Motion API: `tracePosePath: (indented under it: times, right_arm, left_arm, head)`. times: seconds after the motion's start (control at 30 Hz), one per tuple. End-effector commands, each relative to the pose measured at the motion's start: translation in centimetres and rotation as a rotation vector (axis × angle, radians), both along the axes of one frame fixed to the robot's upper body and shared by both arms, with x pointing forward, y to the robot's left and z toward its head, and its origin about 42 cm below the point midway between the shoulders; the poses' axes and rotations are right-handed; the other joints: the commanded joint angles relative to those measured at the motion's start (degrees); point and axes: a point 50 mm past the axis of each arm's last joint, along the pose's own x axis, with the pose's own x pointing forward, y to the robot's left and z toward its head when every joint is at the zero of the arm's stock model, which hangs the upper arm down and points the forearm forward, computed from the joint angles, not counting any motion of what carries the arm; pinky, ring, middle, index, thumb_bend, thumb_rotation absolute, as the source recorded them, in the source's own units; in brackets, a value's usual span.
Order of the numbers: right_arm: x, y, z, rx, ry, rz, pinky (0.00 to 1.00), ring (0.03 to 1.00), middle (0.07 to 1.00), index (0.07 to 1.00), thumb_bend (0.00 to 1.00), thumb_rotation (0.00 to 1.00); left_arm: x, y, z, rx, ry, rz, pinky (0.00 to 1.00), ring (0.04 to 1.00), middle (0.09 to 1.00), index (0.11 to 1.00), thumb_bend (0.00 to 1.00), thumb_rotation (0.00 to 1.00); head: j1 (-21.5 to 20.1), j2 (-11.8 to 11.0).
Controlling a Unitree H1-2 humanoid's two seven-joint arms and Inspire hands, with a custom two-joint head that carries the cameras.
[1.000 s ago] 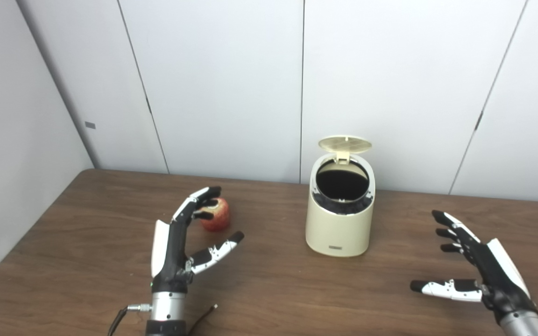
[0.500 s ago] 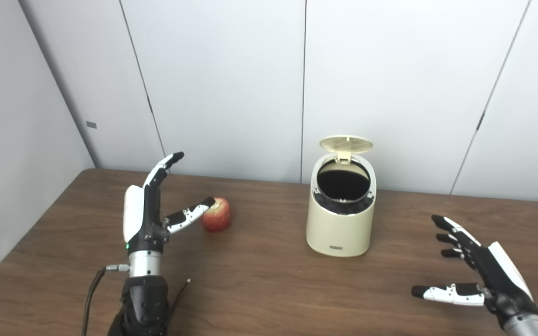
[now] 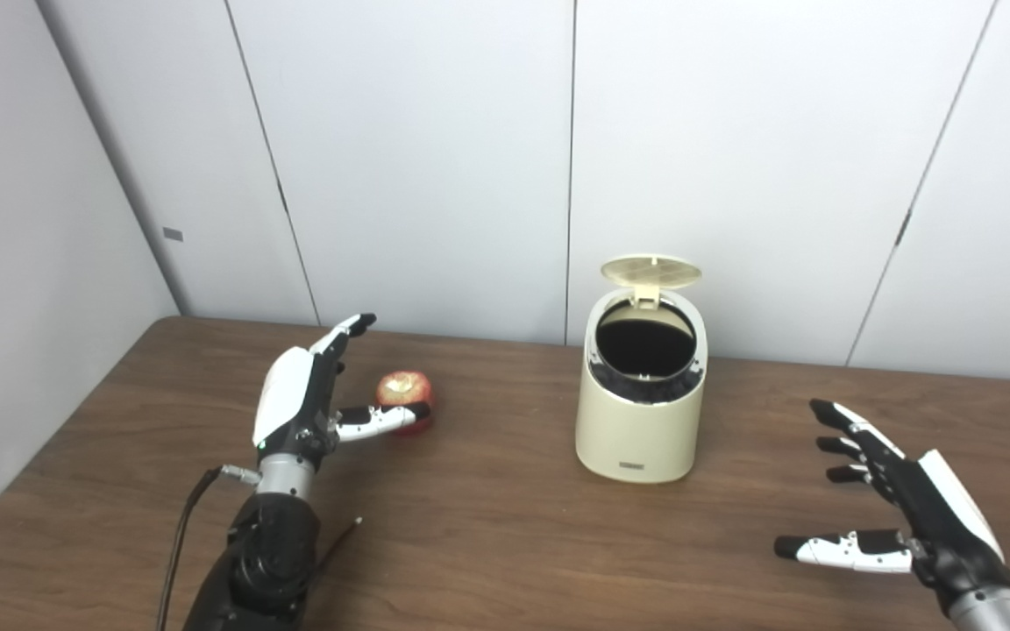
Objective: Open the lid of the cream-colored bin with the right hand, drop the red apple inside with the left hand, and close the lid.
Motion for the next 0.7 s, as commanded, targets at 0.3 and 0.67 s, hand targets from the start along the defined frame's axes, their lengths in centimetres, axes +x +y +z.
tracePosePath:
  times: [0.3, 0.67]
  right_arm:
    - [-0.2, -0.3, 2.3, -0.018, -0.069, 0.006, 0.74, 0.857, 0.914, 0.895, 0.78, 0.1]
    - [-0.5, -0.4, 2.2, -0.022, -0.071, 0.005, 0.73, 0.845, 0.899, 0.889, 0.78, 0.12]
  left_arm:
    - [1.8, 0.2, 0.2, 0.103, 0.025, 0.029, 0.77, 0.909, 0.875, 0.899, 0.98, 0.31]
    - [1.9, -0.6, -1.4, 0.222, 0.135, 0.083, 0.63, 0.826, 0.829, 0.865, 0.92, 0.32]
  head:
    - [-0.2, 0.6]
    - [-0.3, 0.8]
